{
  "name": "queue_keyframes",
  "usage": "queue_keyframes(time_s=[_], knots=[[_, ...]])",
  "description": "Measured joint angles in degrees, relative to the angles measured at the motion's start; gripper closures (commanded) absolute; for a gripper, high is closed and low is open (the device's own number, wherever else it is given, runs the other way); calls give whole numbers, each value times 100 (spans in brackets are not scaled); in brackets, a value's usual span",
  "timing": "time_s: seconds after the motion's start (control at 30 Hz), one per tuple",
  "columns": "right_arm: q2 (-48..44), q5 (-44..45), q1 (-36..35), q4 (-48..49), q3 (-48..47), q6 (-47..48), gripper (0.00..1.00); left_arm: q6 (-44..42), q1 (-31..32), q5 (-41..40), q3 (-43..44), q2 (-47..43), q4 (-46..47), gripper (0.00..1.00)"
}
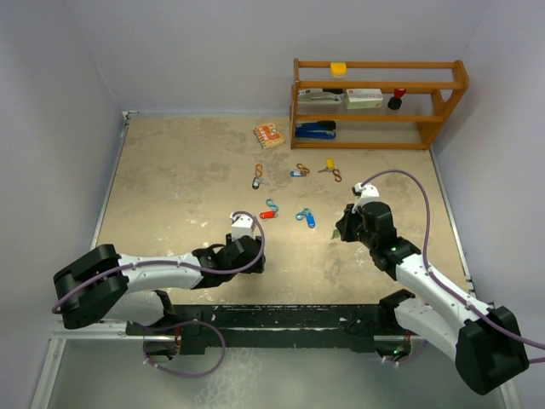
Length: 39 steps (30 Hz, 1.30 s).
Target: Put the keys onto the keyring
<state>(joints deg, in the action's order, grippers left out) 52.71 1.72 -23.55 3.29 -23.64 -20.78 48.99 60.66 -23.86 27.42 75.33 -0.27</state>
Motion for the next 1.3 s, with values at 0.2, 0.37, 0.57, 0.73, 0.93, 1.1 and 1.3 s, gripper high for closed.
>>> queue_keyframes(time_s=[0.2,0.37,0.57,0.73,0.93,1.1,1.3], knots=[[-24,-9,0,7,17,0,100,164,133,48,-179,-251,-33,45],[-48,-39,0,4,50,0,100,297,216,48,-286,-411,-74,45],[-103,-90,0,4,55,0,100,352,413,-116,-293,-376,-72,45],[-109,-127,0,4,55,0,100,415,791,-713,-57,2,-214,45],[-109,-127,0,4,55,0,100,597,1163,-1436,385,610,-566,49],[-107,-127,0,4,55,2,100,765,1340,-1838,544,861,-807,60],[-107,-129,0,4,55,2,100,905,1397,-2022,557,898,-949,67]])
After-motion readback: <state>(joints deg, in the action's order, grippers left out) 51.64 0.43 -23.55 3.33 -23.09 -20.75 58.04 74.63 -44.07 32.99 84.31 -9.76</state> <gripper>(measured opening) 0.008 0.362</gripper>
